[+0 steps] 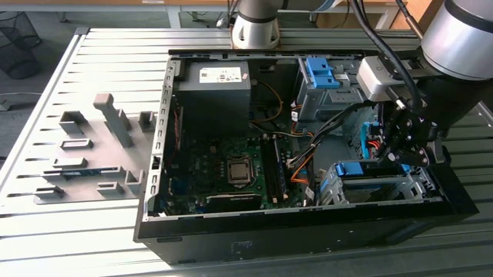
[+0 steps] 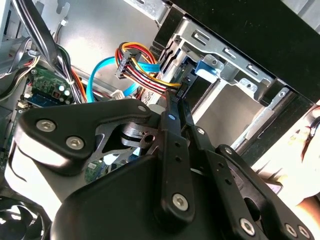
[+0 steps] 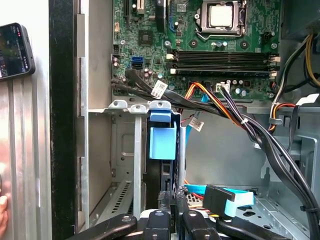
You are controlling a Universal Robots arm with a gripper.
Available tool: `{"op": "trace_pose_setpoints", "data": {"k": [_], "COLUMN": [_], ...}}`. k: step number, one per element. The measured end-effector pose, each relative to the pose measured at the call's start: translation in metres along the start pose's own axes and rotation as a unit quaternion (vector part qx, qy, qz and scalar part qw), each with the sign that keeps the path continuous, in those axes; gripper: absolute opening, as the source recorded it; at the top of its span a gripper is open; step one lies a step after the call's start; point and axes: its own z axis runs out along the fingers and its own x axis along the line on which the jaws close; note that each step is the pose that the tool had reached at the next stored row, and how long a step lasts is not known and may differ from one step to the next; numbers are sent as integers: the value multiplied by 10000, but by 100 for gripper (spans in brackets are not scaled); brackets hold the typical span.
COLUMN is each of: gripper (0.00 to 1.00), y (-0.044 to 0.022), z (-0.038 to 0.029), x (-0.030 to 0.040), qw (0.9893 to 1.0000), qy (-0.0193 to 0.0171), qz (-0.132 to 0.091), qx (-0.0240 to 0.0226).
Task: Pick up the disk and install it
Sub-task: 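Insert the first disk wire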
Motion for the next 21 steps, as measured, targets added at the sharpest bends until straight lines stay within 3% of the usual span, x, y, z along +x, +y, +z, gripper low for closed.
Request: {"op": "trace_pose_setpoints", "data": {"k": [21], "gripper": [16], "y": [5], "z": [12], "x": [12], "qw": [9999], "qy": [5], "qz": [101], "qx": [-3]}}
